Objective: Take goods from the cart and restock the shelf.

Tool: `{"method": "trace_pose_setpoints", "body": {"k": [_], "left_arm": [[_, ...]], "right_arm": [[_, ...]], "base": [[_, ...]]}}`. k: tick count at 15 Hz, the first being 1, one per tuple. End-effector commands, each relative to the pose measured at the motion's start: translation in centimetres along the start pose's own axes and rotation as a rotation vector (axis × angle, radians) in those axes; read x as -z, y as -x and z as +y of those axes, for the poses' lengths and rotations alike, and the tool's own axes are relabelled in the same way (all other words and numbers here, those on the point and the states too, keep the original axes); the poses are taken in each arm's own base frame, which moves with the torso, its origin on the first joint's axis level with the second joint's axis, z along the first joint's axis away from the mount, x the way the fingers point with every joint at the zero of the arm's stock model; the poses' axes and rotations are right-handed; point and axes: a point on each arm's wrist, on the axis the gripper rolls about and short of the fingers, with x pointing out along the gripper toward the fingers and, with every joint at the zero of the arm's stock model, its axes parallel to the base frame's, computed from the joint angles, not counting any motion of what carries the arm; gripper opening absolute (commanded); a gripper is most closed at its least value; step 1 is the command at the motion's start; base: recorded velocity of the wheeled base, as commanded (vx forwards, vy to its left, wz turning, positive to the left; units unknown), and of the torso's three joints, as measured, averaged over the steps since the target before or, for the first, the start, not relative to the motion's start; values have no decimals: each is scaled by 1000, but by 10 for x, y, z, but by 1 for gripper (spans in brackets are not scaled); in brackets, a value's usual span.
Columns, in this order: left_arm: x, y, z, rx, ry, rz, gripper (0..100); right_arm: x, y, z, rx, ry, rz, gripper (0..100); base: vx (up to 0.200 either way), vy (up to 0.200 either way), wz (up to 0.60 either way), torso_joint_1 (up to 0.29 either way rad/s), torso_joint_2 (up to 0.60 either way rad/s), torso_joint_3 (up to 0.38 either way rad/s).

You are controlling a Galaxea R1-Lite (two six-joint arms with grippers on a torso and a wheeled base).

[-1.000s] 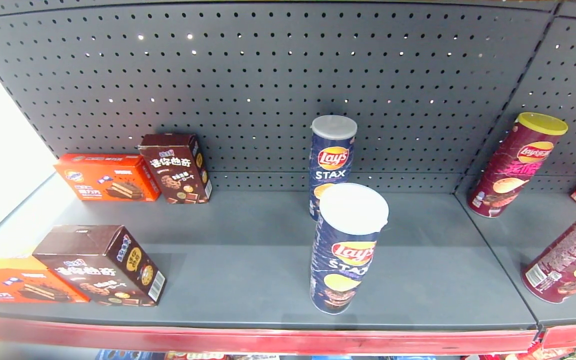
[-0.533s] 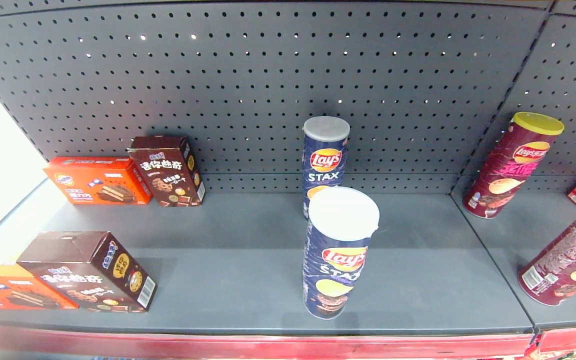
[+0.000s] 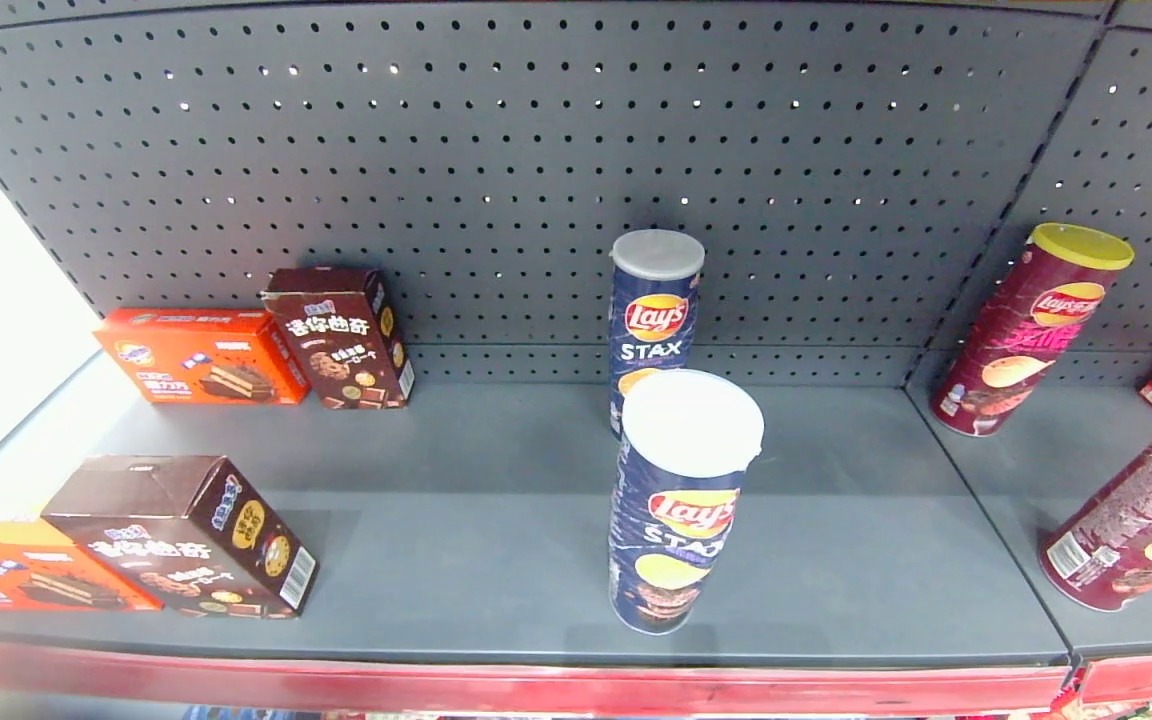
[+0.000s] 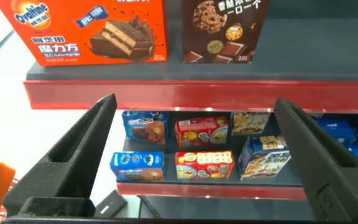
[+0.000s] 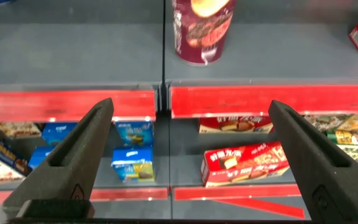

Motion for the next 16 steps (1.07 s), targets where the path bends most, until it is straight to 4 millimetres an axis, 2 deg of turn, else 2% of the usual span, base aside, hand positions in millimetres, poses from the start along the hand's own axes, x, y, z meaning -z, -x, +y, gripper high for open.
{"method": "trace_pose_setpoints", "body": {"k": [1, 16], "left_arm": [[0, 0, 0, 0, 1, 1, 100], [0, 0, 0, -2, -2, 1, 100]], "right_arm": [[0, 0, 0, 0, 0, -1, 100], [0, 0, 0, 0, 0, -1, 100]], "base": [[0, 0, 0, 0, 0, 0], [0, 0, 0, 0, 0, 0]]}}
